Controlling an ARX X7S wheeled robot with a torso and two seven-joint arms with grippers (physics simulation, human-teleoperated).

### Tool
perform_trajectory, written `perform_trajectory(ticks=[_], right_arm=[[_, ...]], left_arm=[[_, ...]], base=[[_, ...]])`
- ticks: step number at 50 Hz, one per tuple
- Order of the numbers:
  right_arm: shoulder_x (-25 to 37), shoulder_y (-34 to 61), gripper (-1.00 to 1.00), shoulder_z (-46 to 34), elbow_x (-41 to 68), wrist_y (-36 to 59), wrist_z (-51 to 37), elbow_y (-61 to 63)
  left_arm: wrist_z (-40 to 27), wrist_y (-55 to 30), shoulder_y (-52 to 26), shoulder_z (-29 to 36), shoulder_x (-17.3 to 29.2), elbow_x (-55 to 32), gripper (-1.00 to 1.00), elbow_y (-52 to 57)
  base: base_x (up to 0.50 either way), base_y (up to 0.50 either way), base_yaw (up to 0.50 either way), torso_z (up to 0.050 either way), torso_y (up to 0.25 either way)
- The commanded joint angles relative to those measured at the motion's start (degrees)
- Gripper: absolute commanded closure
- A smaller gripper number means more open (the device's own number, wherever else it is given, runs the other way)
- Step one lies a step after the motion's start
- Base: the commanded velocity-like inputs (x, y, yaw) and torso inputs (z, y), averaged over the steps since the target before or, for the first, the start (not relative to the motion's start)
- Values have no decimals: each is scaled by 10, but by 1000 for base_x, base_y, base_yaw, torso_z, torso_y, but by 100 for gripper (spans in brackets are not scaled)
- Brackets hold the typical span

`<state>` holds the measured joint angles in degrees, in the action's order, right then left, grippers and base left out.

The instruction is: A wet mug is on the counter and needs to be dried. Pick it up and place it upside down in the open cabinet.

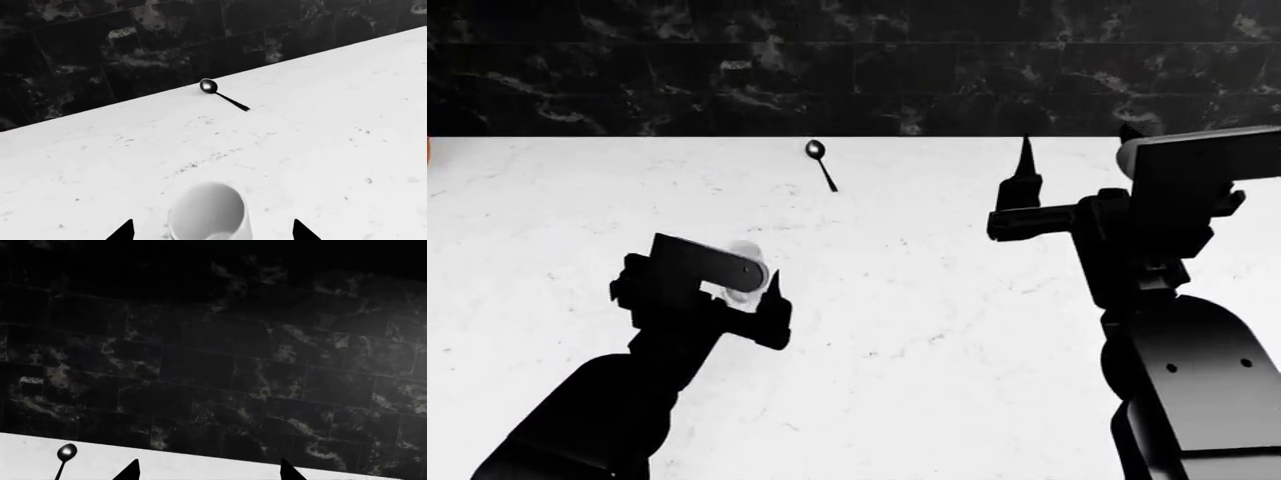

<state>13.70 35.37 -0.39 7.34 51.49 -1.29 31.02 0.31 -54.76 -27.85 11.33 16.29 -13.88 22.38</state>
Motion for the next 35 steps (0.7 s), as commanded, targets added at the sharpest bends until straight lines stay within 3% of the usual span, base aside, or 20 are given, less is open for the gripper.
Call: perform_trajectory(ticks=[1, 35], right_arm=[[0, -5, -100, -2, 3, -8, -2, -6], [6, -15, -100, -8, 9, -16, -9, 2]], left_arm=[[4, 26, 14, 11, 0, 2, -100, -28], [-12, 110, 13, 34, -13, 29, -100, -161]], base=[[0, 0, 0, 0, 0], [0, 0, 0, 0, 0]])
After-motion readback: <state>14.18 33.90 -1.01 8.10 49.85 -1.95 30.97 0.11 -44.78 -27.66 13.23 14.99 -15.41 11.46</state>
